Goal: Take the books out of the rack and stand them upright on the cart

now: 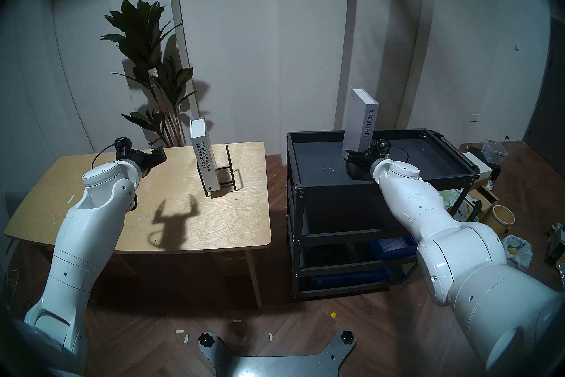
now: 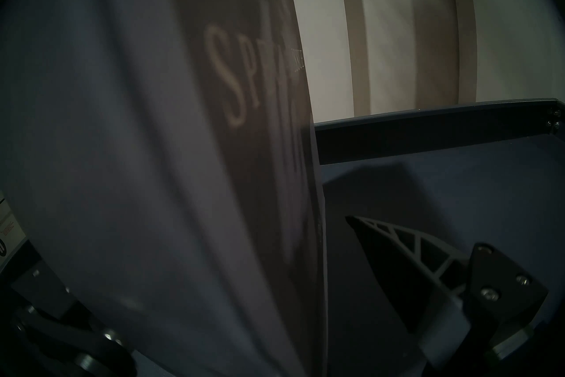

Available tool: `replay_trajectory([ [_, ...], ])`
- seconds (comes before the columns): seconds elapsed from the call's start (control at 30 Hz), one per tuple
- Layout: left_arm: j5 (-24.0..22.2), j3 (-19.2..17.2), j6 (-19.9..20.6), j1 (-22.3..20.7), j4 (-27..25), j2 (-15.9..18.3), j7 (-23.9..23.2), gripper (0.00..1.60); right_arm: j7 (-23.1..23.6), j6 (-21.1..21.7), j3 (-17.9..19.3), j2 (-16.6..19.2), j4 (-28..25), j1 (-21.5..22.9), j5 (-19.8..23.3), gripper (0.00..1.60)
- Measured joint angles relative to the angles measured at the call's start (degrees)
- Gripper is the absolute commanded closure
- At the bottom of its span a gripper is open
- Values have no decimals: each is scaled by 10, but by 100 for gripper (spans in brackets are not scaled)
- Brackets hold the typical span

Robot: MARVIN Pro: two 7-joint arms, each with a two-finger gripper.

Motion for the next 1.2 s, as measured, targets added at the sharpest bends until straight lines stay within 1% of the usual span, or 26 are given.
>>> replay_trajectory([
  [0.53,1,-1,-2,2,1,1,-7,0,15,-69,37,6,-115,72,6,0],
  [1.2,3,-6,-12,2,1,3,-17,0,27,-148,72,4,-259,162,5,0],
])
